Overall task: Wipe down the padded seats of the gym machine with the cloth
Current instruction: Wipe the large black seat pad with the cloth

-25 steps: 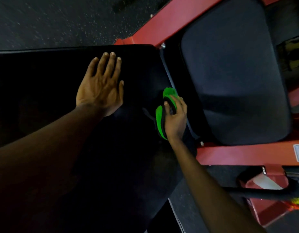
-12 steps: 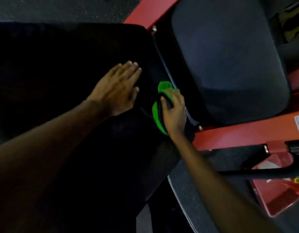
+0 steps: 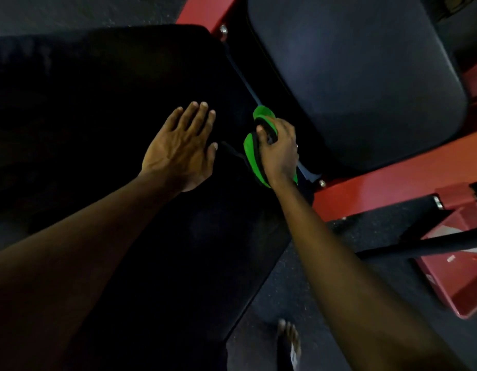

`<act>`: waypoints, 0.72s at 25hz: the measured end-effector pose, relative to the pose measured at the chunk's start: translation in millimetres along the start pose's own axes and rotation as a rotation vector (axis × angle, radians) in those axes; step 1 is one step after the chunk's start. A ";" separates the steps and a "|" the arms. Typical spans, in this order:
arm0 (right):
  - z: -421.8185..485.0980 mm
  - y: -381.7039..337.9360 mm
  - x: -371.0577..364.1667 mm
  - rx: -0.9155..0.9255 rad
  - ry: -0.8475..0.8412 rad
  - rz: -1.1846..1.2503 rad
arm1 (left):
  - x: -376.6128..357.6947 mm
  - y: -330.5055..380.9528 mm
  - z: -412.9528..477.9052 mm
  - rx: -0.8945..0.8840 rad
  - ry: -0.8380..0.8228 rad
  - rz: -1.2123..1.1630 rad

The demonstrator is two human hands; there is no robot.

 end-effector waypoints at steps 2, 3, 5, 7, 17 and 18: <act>-40.1 -5.4 5.9 0.115 -0.011 0.017 | 1.0 0.8 0.9 0.003 0.020 0.005; -68.5 -5.9 8.7 0.177 -0.024 0.035 | 1.4 0.5 1.5 0.004 0.028 0.010; -111.2 -3.5 15.5 0.267 -0.048 0.053 | 1.6 -0.9 1.1 0.010 0.012 0.019; -97.3 5.6 14.1 0.279 -0.036 0.059 | 0.0 -0.8 1.7 0.009 0.009 0.027; -80.9 29.0 22.0 0.242 0.048 0.076 | -6.5 -11.1 7.4 -0.038 0.002 0.093; -101.3 33.4 23.9 0.267 0.024 0.088 | -6.0 -11.2 7.3 -0.031 0.007 0.104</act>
Point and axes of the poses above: each hand's wrist, its own z-axis towards the middle knuckle, its own x-axis out of the back of the hand, y = z × x, the point moved 5 cm from there along z, towards the middle knuckle, and after that the axes turned 13 degrees about -z, right-handed, at the moved point
